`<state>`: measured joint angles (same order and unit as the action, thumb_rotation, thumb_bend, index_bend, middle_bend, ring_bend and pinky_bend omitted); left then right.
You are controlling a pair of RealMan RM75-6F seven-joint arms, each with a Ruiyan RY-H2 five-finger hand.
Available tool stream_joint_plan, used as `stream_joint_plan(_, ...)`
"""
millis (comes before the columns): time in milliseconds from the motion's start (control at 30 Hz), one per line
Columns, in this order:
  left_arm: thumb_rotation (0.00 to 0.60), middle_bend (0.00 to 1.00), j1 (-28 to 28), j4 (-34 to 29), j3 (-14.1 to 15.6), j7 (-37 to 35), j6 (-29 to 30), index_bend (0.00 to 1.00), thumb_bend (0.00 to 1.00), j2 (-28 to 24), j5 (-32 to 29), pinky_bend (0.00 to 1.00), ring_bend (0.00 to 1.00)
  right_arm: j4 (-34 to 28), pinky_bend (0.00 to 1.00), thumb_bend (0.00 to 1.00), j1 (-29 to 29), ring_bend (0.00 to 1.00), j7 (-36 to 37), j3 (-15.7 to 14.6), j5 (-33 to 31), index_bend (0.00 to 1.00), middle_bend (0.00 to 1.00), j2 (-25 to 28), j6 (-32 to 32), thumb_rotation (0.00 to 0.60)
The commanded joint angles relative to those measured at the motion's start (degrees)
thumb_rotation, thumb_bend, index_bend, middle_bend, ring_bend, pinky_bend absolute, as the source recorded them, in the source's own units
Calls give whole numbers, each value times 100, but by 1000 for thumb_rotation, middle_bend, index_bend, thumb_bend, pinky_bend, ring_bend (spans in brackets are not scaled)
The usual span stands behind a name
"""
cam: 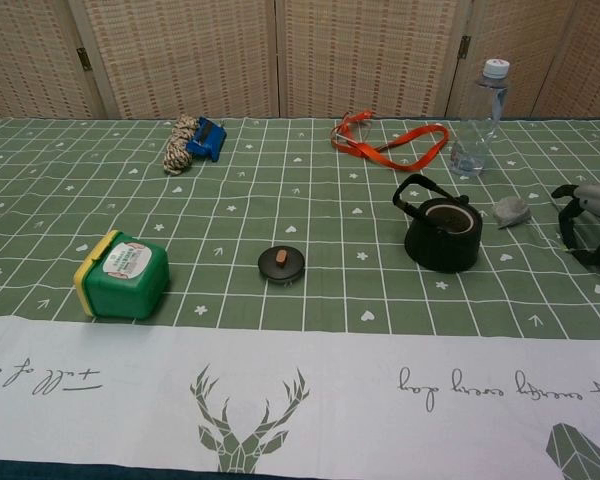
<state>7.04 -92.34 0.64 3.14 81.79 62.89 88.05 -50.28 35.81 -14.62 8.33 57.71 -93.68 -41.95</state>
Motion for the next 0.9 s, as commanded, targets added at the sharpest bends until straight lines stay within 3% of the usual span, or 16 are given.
stream_joint_plan(33, 600, 52, -2, 11, 0, -33, 17, 0, 244, 1, 25, 2, 34, -7, 0, 435, -19, 79, 146, 26, 133, 605, 98, 1, -86, 600)
stream_joint_plan(567, 600, 53, -20, 64, 15, -165, 100, 0, 244, -2, 143, 3, 32, -375, 0, 444, -79, 81, 108, 161, 255, 614, 105, 259, -354, 600)
stream_joint_plan(767, 600, 53, -25, 61, 10, -152, 110, 0, 244, 3, 142, 3, 33, -1169, 0, 445, -72, 81, -27, 330, 375, 614, 106, 710, -767, 600)
stream_joint_plan(900, 600, 53, -17, 72, -8, -145, 82, 0, 244, 11, 99, 3, 33, -2058, 0, 445, -7, 83, -445, 517, 374, 614, 107, 1200, -1122, 600)
